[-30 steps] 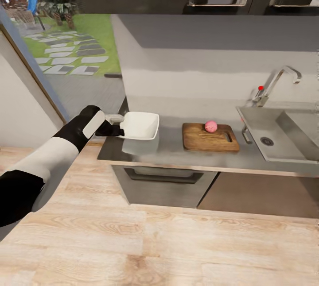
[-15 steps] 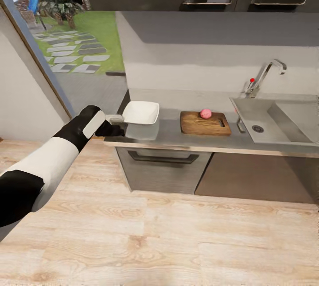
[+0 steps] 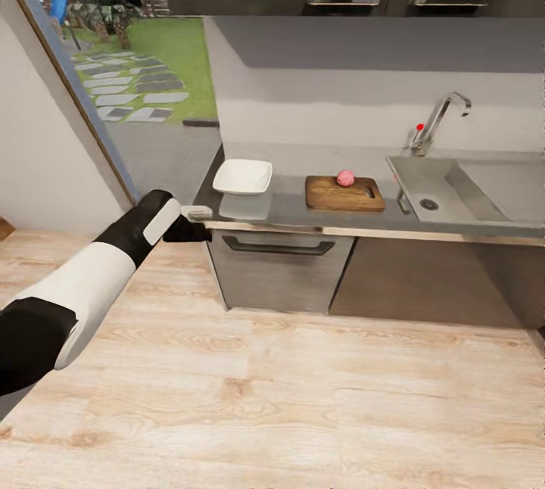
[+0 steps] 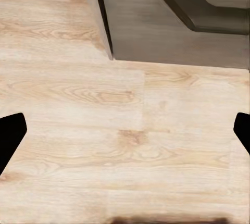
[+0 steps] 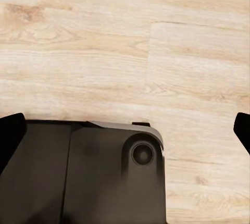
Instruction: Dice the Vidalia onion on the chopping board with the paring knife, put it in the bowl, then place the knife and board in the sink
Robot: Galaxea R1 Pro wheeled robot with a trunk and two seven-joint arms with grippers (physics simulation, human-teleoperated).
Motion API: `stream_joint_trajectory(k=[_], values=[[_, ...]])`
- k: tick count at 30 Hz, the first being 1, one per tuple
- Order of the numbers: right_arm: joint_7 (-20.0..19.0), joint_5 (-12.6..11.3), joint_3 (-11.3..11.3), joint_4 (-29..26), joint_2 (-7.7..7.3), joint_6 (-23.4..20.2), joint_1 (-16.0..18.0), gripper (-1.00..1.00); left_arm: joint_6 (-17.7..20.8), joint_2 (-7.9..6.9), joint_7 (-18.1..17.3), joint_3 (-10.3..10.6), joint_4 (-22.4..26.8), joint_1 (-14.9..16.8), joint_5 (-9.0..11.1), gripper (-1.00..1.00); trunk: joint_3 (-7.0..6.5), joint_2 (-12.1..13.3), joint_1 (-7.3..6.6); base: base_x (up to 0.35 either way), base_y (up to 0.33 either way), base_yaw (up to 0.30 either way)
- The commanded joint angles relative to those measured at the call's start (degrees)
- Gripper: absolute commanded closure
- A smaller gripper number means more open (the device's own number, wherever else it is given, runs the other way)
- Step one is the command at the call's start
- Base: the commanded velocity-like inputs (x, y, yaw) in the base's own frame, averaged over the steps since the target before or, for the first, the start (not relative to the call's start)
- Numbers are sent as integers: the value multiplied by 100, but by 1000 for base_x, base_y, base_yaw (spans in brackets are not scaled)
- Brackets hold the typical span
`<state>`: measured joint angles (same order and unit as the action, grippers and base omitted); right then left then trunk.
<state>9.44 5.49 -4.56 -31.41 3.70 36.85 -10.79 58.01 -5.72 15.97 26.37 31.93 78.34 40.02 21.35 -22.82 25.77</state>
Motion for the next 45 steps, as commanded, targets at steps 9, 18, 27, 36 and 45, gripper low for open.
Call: stream_joint_trajectory(k=[9,18,27,36,45], values=[[51,58,-10,3,-1,-9,-2,-100,-23,-8,32,44,214,-872,50,-100,8,-10,2,-29,0,0],[38,58,9,3,-15,-4,-2,-100,-1638,-8,-19,55,491,-2705,55,-100,8,-10,2,0,0,0],[38,51,35,4,-42,29,-2,-100,-5147,-113,-31,452,1028,-5683,9,-100,8,-10,2,0,0,0],[57,49,57,-35,-88,55,-2,-100,-8863,-547,5,1415,582,-7387,-205,-100,-53,-10,2,0,0,0],[67,-365,61,31,-109,122,-2,-100,-9834,-513,-9,1484,-234,-7614,-231,-100,-124,-10,2,0,0,-128]])
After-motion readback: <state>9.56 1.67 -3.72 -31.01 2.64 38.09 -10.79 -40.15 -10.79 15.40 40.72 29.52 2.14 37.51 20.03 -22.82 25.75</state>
